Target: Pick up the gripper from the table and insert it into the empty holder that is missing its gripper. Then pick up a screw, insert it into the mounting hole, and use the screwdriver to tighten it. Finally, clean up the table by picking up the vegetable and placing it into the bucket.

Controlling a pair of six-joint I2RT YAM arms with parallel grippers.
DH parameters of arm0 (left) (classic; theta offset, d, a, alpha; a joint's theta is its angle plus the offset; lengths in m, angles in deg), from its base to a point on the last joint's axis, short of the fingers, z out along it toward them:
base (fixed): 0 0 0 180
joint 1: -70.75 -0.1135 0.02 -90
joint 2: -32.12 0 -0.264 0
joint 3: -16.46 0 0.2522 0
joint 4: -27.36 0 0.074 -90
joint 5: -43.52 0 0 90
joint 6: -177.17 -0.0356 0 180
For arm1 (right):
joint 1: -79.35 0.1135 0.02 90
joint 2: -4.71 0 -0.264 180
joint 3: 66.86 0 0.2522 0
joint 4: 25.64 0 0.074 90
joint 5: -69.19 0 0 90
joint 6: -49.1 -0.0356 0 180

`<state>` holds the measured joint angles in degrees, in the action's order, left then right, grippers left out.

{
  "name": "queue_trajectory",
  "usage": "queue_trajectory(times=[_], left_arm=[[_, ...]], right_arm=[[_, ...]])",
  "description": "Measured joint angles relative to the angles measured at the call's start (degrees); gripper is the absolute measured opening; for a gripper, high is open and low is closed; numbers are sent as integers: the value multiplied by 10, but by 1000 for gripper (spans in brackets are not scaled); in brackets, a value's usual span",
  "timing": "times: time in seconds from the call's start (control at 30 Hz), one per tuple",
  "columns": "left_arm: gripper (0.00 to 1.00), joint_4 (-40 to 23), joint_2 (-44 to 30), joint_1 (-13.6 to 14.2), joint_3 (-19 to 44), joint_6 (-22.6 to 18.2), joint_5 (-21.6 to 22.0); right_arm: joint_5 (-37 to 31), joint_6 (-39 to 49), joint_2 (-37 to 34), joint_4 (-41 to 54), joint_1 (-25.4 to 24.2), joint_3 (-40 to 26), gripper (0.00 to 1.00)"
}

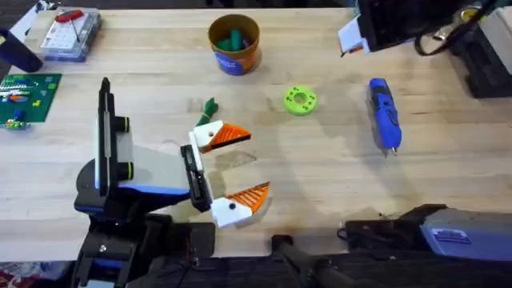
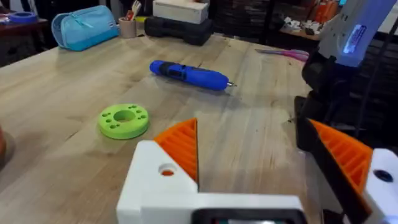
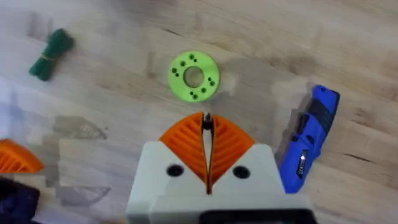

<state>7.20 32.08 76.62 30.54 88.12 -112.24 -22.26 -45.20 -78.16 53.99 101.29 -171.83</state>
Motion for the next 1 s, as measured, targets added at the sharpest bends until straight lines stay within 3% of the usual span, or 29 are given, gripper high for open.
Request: queue_trajectory(times=[0.17, 0.43, 1.0], left_arm=[[992, 0, 0, 0, 0, 0, 0], [992, 0, 0, 0, 0, 0, 0], [992, 0, 0, 0, 0, 0, 0]], right_arm=[[0, 23, 0, 57, 40, -65, 7], [1, 39, 0, 60, 119, -131, 7], [58, 63, -4, 13, 290, -140, 7]])
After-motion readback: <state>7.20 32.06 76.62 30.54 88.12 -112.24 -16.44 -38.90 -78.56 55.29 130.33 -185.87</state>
